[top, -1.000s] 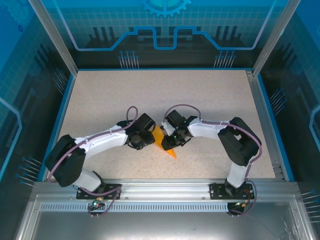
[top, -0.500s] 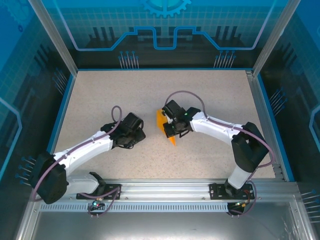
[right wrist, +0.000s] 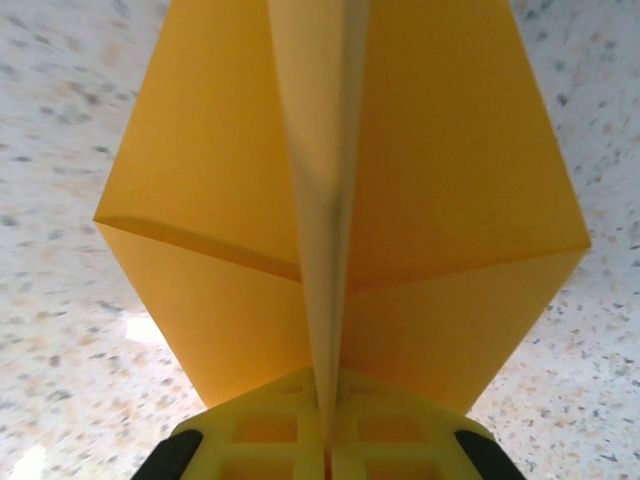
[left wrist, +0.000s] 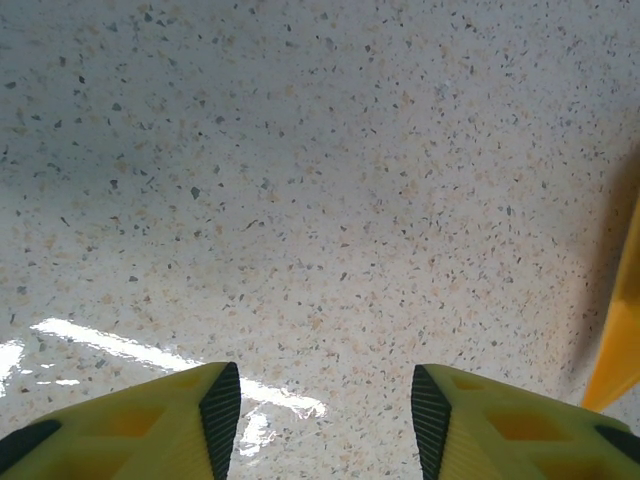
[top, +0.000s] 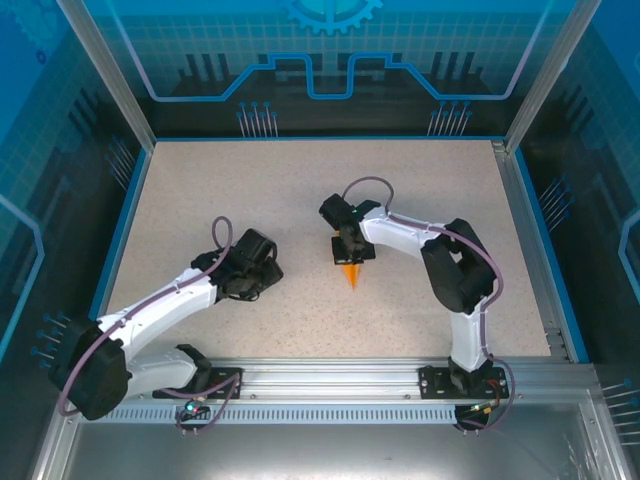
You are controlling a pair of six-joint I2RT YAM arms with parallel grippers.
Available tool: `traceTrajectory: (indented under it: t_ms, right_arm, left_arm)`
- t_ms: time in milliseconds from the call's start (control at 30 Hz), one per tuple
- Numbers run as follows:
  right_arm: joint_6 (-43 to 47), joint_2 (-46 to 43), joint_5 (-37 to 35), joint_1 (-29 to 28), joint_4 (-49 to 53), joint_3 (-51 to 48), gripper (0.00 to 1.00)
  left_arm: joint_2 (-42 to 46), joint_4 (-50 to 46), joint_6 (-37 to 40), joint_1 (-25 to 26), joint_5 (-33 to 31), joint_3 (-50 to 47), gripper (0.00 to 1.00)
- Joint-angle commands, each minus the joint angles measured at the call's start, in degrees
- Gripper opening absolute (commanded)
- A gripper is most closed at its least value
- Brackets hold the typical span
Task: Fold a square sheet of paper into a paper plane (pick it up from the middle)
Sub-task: Move a paper plane to the center of the table, then reset both arms
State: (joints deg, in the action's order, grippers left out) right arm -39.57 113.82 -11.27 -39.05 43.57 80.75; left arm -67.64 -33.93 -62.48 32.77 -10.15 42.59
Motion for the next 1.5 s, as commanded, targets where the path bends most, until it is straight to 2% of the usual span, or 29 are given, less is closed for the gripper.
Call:
traceTrajectory:
  t_ms: [0, 67, 533, 667, 833, 933, 1100, 1167, 1267, 1367, 1400, 1467]
  right_arm:
    - [-1.74, 1.71, 1.5, 0.73, 1.4, 1.57, 0.09]
    - [-1.76, 2.57, 1.85, 0.74, 0.98, 1.12, 0.13]
    - [-1.94, 9.05, 3.51, 0.61, 1.95, 0.09, 0.24]
    - [-0.43, 4.16, 3.19, 0.73, 2.76, 1.74, 0.33]
    - [1.16, -4.96, 2.05, 1.25, 4.4, 3.71, 0.51]
    - [2.26, -10.84, 1.4, 1.35, 4.16, 3.03, 0.59]
    - [3.61, -23.35, -6.82, 2.22, 3.84, -0.58, 0.66]
    - [4.2, -29.51, -13.89, 2.61, 2.42, -3.61, 0.69]
    - [5.64, -38.5, -26.19, 4.77, -1.0, -9.97, 0.71]
    - [10.2, -45.71, -35.71, 9.52, -8.83, -18.32, 0.79]
    - [13.89, -47.61, -36.31, 12.35, -13.29, -22.15, 0.85]
    - [22.96, -49.34, -33.66, 18.18, -24.9, -29.81, 0.87]
  left_arm:
    - [1.96, 0.62, 1.0, -0.44, 0.79, -1.82, 0.54]
    - [2.14, 0.68, 1.21, -0.59, 0.83, -1.98, 0.54]
    - [0.22, 1.33, 2.36, -0.8, 1.29, -1.17, 0.56]
    - [0.29, -0.02, 4.67, -0.87, -0.92, 0.16, 0.59]
    - [1.79, -1.55, 8.29, -1.21, -5.34, 2.03, 0.64]
    - [2.97, -2.06, 10.09, -1.33, -7.62, 2.81, 0.66]
    - [6.6, -2.15, 12.83, -1.69, -13.36, 2.64, 0.74]
    - [8.54, -2.26, 14.99, -1.93, -17.6, 2.41, 0.79]
    - [9.94, -1.77, 18.21, -3.56, -24.71, 1.79, 0.94]
    - [8.34, -0.8, 23.45, -7.19, -31.11, 2.66, 0.99]
    - [7.34, 0.55, 25.71, -8.54, -33.41, 2.54, 0.99]
    - [5.46, 4.49, 31.06, -11.32, -35.81, 2.27, 0.99]
